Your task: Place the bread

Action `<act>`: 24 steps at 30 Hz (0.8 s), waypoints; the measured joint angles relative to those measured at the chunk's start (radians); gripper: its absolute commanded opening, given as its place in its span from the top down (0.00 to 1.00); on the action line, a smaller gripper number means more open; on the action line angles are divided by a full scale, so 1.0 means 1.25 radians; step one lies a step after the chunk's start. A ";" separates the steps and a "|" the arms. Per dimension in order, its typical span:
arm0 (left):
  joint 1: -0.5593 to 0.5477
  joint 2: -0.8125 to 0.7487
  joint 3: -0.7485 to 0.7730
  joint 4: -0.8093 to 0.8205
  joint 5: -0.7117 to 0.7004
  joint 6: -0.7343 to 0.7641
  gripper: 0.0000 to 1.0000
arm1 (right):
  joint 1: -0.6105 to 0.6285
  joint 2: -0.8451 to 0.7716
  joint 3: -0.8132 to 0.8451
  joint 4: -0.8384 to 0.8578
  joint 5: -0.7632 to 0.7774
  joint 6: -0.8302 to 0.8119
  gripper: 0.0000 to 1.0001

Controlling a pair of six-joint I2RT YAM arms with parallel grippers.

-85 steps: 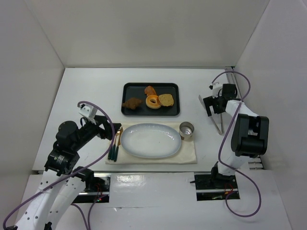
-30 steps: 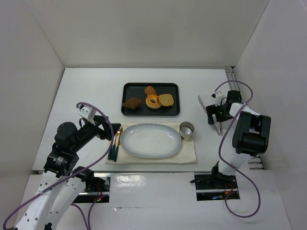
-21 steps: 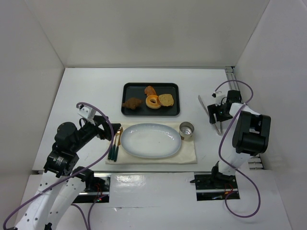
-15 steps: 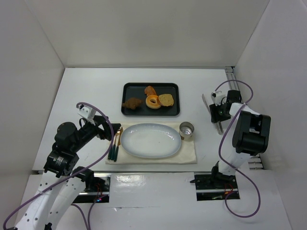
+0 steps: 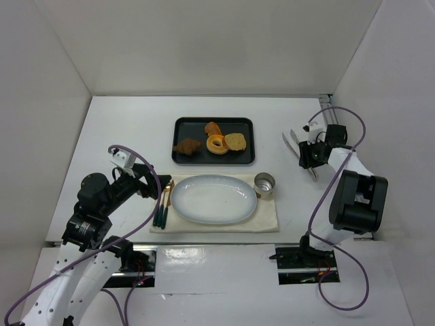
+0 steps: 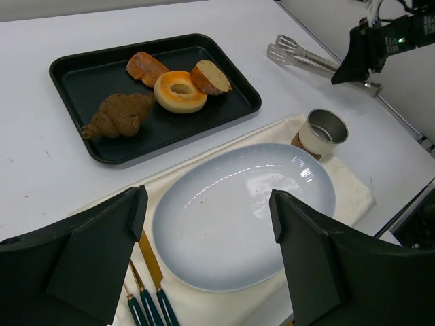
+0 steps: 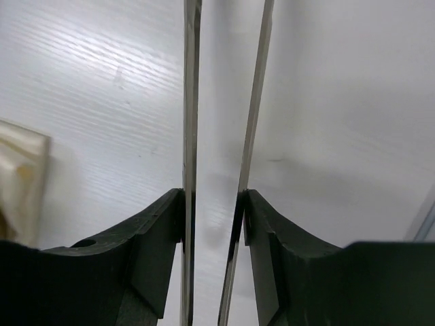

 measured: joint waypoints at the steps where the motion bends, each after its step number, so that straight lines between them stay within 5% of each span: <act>1: 0.000 0.000 0.000 0.000 0.000 0.000 0.10 | 0.000 -0.024 0.001 -0.001 -0.013 0.002 0.50; 15: 0.000 0.014 0.000 0.000 -0.005 0.001 0.10 | 0.012 -0.154 0.091 -0.038 -0.218 0.042 0.48; 24: 0.000 0.033 0.000 0.001 -0.005 0.002 0.10 | 0.126 -0.155 0.112 -0.053 -0.248 0.051 0.41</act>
